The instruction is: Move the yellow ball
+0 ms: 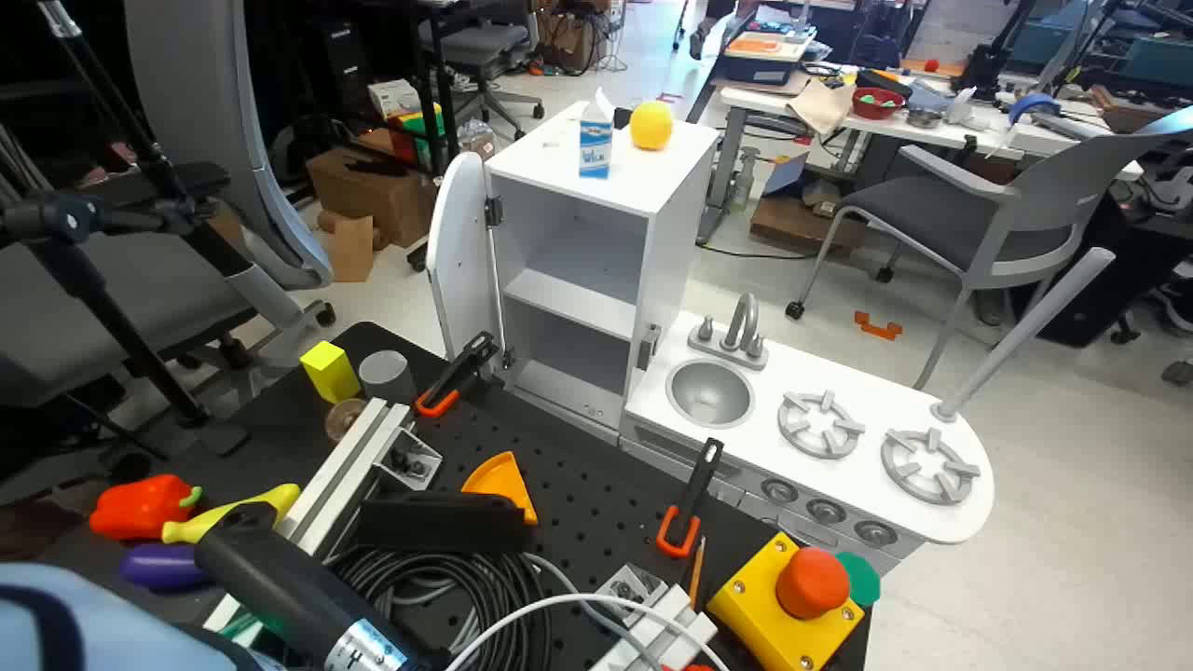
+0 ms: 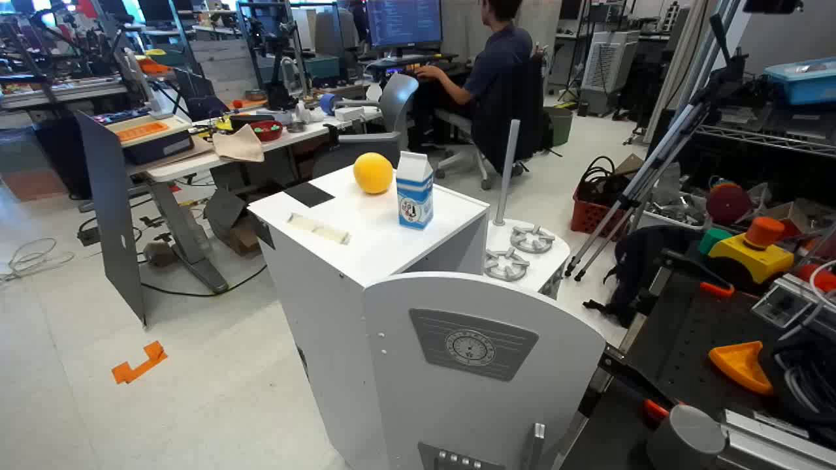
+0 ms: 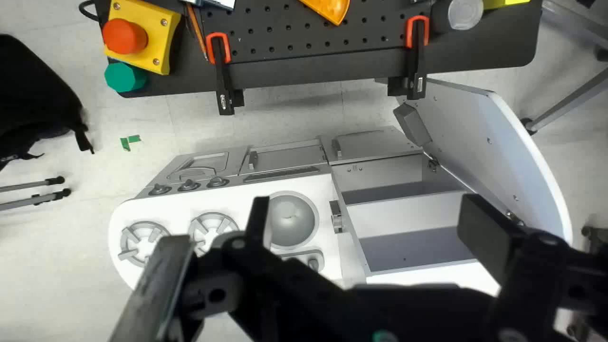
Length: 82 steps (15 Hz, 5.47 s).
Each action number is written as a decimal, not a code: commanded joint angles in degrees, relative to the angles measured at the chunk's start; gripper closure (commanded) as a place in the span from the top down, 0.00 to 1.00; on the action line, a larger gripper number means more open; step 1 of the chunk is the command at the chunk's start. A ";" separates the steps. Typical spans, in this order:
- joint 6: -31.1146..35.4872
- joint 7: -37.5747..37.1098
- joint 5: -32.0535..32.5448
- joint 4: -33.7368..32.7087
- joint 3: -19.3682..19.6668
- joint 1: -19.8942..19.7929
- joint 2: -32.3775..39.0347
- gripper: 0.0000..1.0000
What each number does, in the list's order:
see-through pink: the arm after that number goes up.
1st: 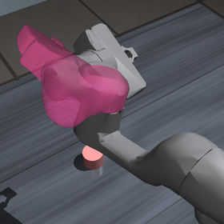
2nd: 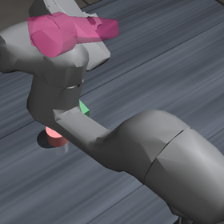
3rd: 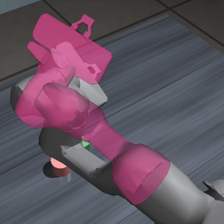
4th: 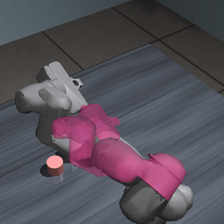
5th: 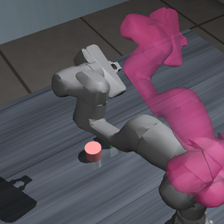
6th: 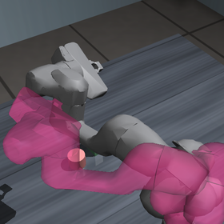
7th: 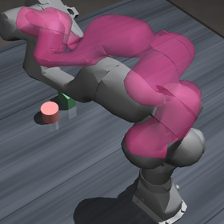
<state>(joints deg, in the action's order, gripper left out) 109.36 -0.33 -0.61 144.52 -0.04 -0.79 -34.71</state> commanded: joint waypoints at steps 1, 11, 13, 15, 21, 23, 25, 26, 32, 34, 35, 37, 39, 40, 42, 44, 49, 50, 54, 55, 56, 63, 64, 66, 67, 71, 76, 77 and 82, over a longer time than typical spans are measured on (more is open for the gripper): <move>-0.13 -0.04 0.07 -0.11 0.12 0.13 0.02 1.00; -0.13 -0.04 0.07 -0.11 0.12 0.13 0.02 1.00; -0.13 -0.04 0.07 -0.11 0.12 0.13 0.02 1.00; -0.13 -0.04 0.07 -0.11 0.12 0.13 0.02 1.00; -0.13 -0.04 0.07 -0.11 0.12 0.13 0.02 1.00; 0.80 -0.80 -1.55 -0.82 0.28 0.42 1.49 1.00; 1.84 -2.04 -3.70 -2.18 0.42 0.51 3.55 1.00; 2.29 -2.79 -4.98 -3.51 0.46 0.56 5.30 1.00; 4.65 -9.14 -12.60 -16.50 -0.39 0.62 19.10 1.00; 6.55 -11.85 -14.82 -22.06 -0.70 0.65 24.70 1.00; 8.00 -13.32 -15.77 -24.89 -0.96 0.70 27.69 1.00; 11.08 -16.33 -17.47 -30.71 -1.39 1.06 33.70 1.00; 13.24 -19.34 -17.97 -36.65 -1.72 1.60 39.91 1.00; 14.21 -20.74 -18.31 -39.63 -1.82 1.99 43.09 1.00; 15.95 -23.58 -17.63 -45.14 -1.97 2.86 48.98 1.00; 17.34 -26.37 -16.54 -50.25 -1.80 3.90 54.31 1.00; 17.69 -33.40 -14.47 -63.65 -0.27 6.26 67.24 1.00; 17.61 -34.59 -14.10 -65.81 0.10 6.64 69.53 1.00; 15.22 -39.91 -12.00 -74.34 1.38 7.81 78.16 1.00; 14.83 -40.92 -11.56 -76.01 1.53 8.00 79.80 1.00; 14.40 -41.97 -10.89 -77.05 1.74 8.35 81.08 1.00; 8.61 -44.56 -9.45 -80.67 0.63 9.65 84.12 1.00; 7.22 -44.11 -9.80 -80.49 0.16 9.68 83.59 1.00; 5.43 -43.99 -10.16 -80.73 -0.21 9.87 83.10 1.00; 4.38 -43.68 -10.50 -80.94 -0.56 9.79 82.86 1.00; 2.62 -44.19 -9.82 -81.01 -0.57 10.64 82.86 1.00; 3.86 -46.51 -8.89 -82.37 0.91 10.62 85.32 1.00; 3.91 -47.09 -8.62 -82.55 1.28 10.58 85.69 1.00; 3.33 -49.34 -7.97 -83.88 2.27 10.38 88.13 1.00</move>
<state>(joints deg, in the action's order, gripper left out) 113.71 -47.49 -9.60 64.01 1.84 9.41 51.03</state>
